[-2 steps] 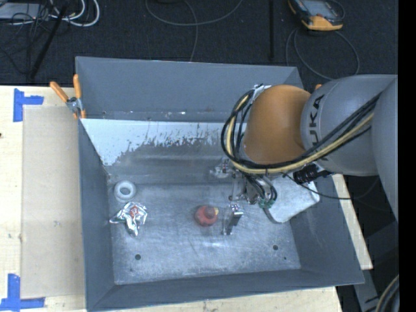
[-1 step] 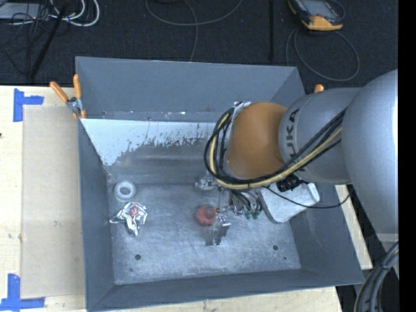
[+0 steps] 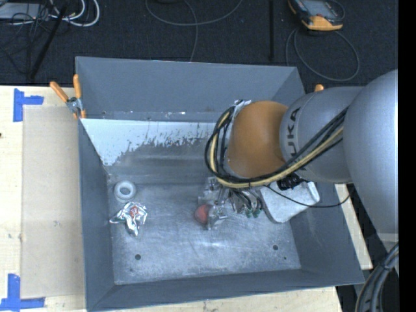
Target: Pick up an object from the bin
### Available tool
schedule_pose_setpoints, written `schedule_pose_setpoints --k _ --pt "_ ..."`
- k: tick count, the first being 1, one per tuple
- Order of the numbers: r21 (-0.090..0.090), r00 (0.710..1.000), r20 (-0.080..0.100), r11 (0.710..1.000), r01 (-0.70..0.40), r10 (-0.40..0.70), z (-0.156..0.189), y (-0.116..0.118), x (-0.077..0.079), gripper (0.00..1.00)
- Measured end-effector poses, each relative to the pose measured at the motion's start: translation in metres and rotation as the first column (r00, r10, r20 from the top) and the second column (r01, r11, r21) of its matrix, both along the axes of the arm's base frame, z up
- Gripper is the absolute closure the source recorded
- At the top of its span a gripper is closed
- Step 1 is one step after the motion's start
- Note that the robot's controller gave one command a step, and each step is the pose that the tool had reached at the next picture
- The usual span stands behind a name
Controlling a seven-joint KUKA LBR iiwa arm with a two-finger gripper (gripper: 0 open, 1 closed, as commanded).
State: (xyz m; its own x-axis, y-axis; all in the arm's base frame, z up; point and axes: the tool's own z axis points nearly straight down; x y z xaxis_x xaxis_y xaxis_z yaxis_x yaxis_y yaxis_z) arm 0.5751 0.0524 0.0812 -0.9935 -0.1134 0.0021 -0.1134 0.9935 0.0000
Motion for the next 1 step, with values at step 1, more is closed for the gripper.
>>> schedule_pose_setpoints --k 1 --pt "0.0 0.998 0.011 0.998 -0.058 0.058 0.135 -0.0019 0.0064 1.0"
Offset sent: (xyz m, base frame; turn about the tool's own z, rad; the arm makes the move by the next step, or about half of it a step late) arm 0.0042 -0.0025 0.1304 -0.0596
